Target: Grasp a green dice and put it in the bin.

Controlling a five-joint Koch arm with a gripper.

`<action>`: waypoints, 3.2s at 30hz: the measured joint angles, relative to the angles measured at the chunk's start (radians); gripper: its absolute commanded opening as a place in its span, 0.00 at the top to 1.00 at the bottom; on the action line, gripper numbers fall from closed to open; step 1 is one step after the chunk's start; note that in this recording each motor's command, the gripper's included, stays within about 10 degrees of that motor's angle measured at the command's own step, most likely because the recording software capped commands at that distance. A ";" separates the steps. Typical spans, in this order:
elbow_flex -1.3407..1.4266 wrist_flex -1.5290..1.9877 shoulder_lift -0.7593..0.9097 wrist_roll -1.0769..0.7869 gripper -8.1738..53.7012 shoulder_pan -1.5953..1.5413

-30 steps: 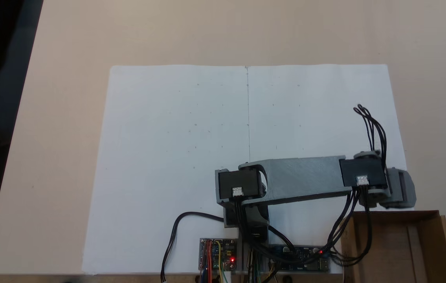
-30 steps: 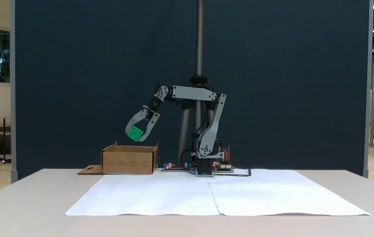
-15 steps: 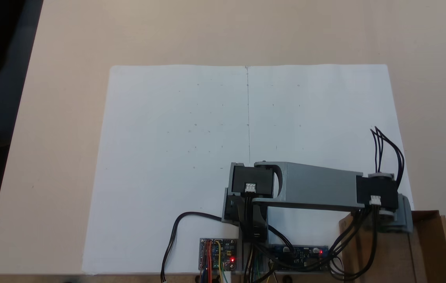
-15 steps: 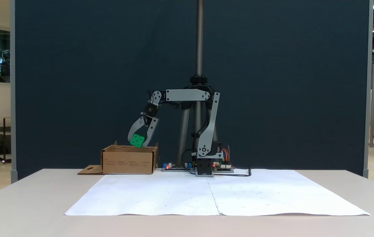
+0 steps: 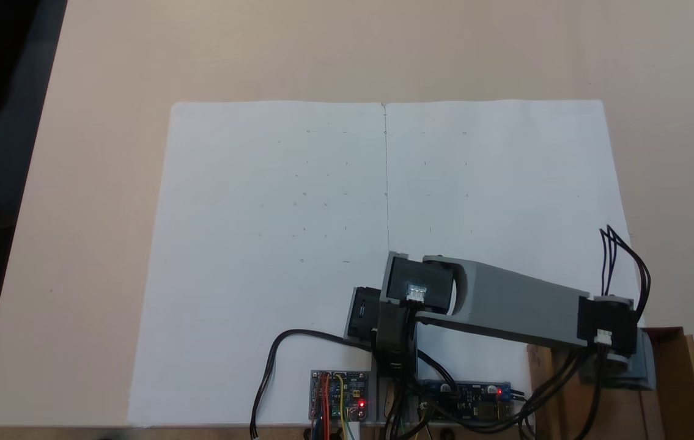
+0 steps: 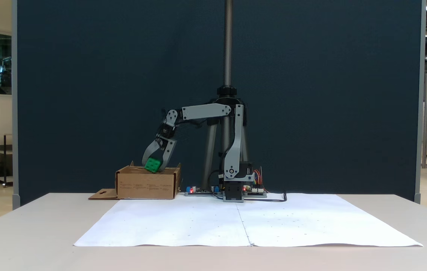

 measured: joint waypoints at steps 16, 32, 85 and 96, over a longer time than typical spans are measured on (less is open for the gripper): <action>-0.002 -0.072 -0.086 -0.015 0.15 0.021; 0.000 -0.109 0.078 0.049 0.17 -0.172; 0.710 -0.535 0.345 0.141 0.17 -1.709; 0.956 -0.813 0.588 0.141 0.16 -1.729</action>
